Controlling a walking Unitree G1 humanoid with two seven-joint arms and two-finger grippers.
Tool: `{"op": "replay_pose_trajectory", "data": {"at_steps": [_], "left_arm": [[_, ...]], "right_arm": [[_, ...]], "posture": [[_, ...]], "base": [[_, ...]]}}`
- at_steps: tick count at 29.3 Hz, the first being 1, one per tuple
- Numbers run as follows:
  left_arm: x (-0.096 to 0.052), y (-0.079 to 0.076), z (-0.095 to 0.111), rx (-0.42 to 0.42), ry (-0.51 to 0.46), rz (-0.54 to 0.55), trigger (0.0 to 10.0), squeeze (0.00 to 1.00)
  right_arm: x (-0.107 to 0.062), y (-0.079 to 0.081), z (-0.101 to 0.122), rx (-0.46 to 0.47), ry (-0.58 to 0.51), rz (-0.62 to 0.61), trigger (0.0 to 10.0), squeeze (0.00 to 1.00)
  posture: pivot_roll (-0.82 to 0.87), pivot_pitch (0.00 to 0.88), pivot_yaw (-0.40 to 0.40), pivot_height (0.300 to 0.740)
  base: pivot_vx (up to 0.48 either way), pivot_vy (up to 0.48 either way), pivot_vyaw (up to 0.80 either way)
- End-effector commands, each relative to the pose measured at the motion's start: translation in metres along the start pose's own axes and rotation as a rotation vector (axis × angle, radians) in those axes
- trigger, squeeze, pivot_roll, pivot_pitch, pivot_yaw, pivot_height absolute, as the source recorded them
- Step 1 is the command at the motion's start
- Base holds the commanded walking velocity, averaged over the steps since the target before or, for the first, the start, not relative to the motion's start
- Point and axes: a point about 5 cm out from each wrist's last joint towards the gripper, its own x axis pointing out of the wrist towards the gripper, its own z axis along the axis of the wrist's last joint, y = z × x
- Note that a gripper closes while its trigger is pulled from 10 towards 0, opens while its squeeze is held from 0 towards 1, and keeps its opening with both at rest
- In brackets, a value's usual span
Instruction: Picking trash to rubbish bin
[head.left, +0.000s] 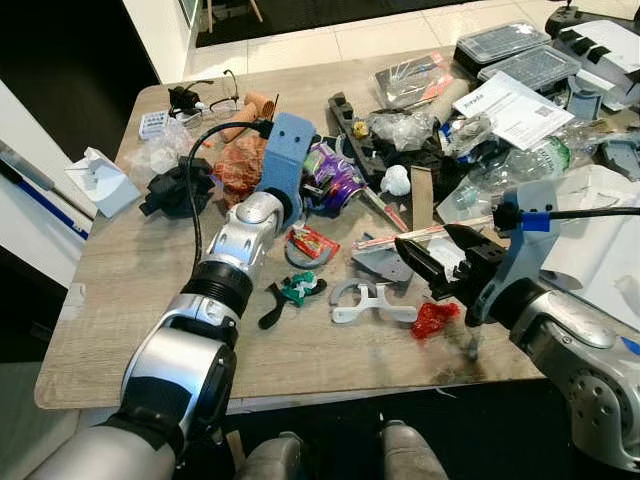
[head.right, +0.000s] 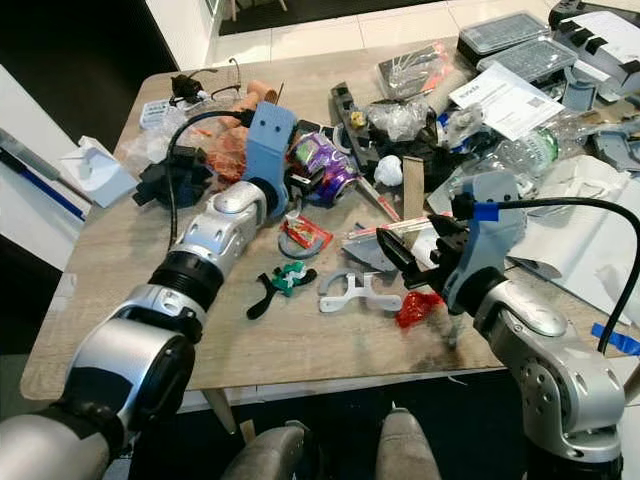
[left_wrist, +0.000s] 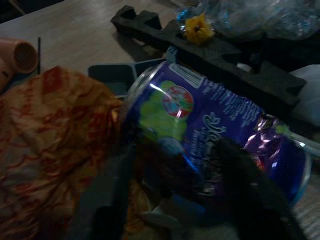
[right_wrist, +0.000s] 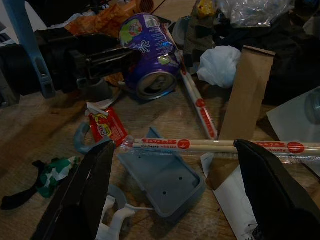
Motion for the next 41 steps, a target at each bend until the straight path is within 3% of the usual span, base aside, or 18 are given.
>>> {"op": "replay_pose_trajectory", "data": {"at_steps": [1, 5, 22, 23, 28, 29, 31, 32, 34, 36, 38, 41], "left_arm": [[-0.001, -0.002, -0.007, -0.012, 0.013, -0.008, 0.0, 0.00], [-0.001, -0.008, -0.009, -0.020, 0.013, -0.029, 0.0, 0.00], [0.000, -0.009, -0.011, -0.060, 0.033, -0.040, 0.0, 0.00], [0.000, -0.010, -0.011, -0.099, 0.037, -0.049, 0.0, 0.00], [0.000, -0.010, -0.011, -0.099, 0.037, -0.049, 0.0, 0.00], [0.000, -0.015, -0.009, -0.202, 0.042, -0.103, 0.0, 0.00], [0.000, -0.015, -0.009, -0.202, 0.042, -0.103, 0.0, 0.00], [0.001, -0.024, 0.001, -0.339, 0.050, -0.194, 10.0, 1.00], [-0.002, -0.040, 0.015, -0.520, 0.067, -0.352, 10.0, 1.00], [-0.004, -0.050, 0.019, -0.600, 0.089, -0.418, 10.0, 1.00], [-0.005, -0.058, 0.019, -0.660, 0.109, -0.449, 10.0, 1.00], [-0.005, -0.061, 0.019, -0.684, 0.120, -0.458, 10.0, 1.00]], "right_arm": [[-0.002, 0.003, 0.005, -0.008, -0.018, 0.011, 10.0, 0.00], [-0.002, 0.001, 0.007, -0.008, -0.018, 0.003, 10.0, 0.00], [-0.002, -0.005, 0.010, -0.014, -0.018, -0.028, 10.0, 0.00], [-0.001, -0.006, 0.010, -0.014, -0.018, -0.031, 10.0, 0.00], [-0.001, -0.006, 0.010, -0.014, -0.018, -0.031, 10.0, 0.00], [-0.001, -0.007, 0.010, -0.015, -0.018, -0.033, 10.0, 0.00], [-0.001, -0.007, 0.010, -0.015, -0.018, -0.033, 10.0, 0.00], [0.000, -0.008, 0.011, -0.017, -0.020, -0.036, 10.0, 0.00], [0.001, -0.009, 0.012, -0.019, -0.022, -0.039, 10.0, 0.00], [0.001, -0.009, 0.013, -0.020, -0.024, -0.041, 10.0, 0.00], [0.001, -0.009, 0.014, -0.021, -0.024, -0.044, 10.0, 0.00], [0.002, -0.009, 0.014, -0.021, -0.025, -0.046, 10.0, 0.00]], "posture": [[-0.24, 0.186, 0.135, 0.740], [-0.25, 0.183, 0.130, 0.740], [-0.25, 0.176, 0.123, 0.740], [-0.25, 0.175, 0.122, 0.740], [-0.25, 0.175, 0.122, 0.740], [-0.25, 0.173, 0.118, 0.740], [-0.25, 0.173, 0.118, 0.740], [-0.25, 0.170, 0.116, 0.740], [-0.25, 0.168, 0.116, 0.740], [-0.25, 0.167, 0.116, 0.740], [-0.25, 0.166, 0.116, 0.740], [-0.25, 0.166, 0.116, 0.740]], "base": [[0.000, 0.000, 0.00], [0.000, 0.000, 0.00], [0.000, 0.000, 0.00], [0.000, 0.000, 0.00], [0.000, 0.000, 0.00], [0.000, 0.000, 0.00], [0.000, 0.000, 0.00], [0.000, 0.000, 0.00], [0.000, 0.000, 0.00], [0.000, 0.000, 0.00], [0.000, 0.000, 0.00], [0.000, 0.000, 0.00]]}}
